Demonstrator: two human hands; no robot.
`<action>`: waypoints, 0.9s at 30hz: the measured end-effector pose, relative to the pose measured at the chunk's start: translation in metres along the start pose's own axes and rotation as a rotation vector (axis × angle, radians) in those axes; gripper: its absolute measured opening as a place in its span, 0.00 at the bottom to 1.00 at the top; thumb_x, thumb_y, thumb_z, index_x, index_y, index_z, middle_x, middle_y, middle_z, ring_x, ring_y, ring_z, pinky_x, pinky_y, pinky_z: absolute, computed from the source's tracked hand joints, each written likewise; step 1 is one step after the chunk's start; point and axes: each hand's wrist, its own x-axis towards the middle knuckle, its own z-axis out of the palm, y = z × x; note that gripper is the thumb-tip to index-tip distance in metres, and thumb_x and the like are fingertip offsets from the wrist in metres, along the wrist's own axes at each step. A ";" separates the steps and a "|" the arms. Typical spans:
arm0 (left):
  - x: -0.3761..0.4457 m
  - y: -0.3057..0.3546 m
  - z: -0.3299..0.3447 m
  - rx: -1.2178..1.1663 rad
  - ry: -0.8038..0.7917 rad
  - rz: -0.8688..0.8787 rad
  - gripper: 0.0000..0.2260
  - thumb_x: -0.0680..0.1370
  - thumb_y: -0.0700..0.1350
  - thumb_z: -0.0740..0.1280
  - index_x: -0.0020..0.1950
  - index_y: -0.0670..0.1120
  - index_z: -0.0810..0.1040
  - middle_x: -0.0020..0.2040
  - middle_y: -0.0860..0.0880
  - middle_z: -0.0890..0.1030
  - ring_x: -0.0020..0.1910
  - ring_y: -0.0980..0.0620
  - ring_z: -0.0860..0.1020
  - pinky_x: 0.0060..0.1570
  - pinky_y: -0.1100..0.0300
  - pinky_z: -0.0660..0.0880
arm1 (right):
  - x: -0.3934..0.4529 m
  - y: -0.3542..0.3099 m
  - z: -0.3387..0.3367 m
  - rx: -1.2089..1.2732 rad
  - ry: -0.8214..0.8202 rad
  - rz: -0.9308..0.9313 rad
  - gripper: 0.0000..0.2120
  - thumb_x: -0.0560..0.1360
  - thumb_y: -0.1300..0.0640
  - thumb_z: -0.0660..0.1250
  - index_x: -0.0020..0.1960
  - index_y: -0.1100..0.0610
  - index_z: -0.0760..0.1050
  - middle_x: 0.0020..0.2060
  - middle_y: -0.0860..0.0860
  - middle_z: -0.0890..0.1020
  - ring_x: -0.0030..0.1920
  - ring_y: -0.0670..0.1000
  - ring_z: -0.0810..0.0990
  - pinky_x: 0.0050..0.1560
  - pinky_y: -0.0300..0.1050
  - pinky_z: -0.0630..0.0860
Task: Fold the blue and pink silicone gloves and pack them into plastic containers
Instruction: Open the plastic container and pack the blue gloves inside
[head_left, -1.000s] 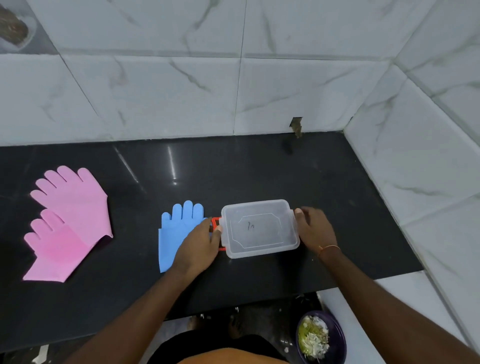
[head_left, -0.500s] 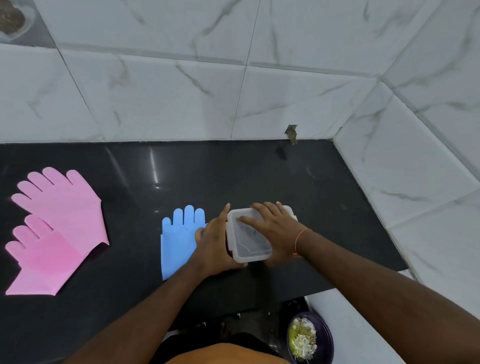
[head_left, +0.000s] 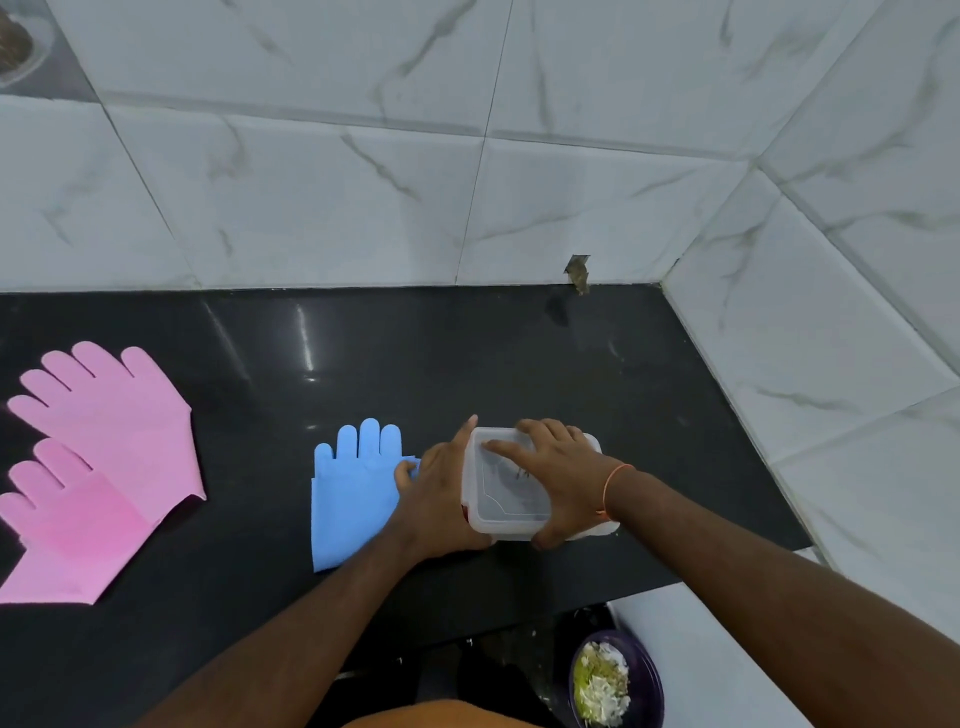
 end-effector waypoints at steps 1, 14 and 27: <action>0.000 0.000 0.004 0.007 0.006 -0.004 0.65 0.62 0.79 0.75 0.87 0.63 0.39 0.81 0.61 0.67 0.79 0.58 0.66 0.81 0.38 0.55 | -0.001 0.003 -0.002 0.013 -0.016 -0.010 0.64 0.56 0.27 0.76 0.81 0.31 0.40 0.80 0.54 0.56 0.79 0.63 0.57 0.75 0.72 0.59; -0.005 0.022 0.031 0.009 0.114 -0.202 0.56 0.74 0.66 0.77 0.87 0.62 0.39 0.88 0.59 0.56 0.88 0.57 0.48 0.86 0.38 0.41 | 0.002 0.096 -0.069 0.440 0.091 0.088 0.08 0.84 0.48 0.64 0.60 0.47 0.78 0.50 0.49 0.85 0.50 0.51 0.85 0.57 0.58 0.83; -0.007 0.102 0.072 -0.287 0.239 -0.550 0.28 0.82 0.66 0.64 0.82 0.64 0.64 0.48 0.59 0.86 0.48 0.63 0.84 0.47 0.63 0.79 | 0.029 0.218 0.012 1.158 0.221 0.658 0.22 0.78 0.70 0.63 0.68 0.54 0.78 0.50 0.61 0.84 0.44 0.58 0.82 0.41 0.58 0.85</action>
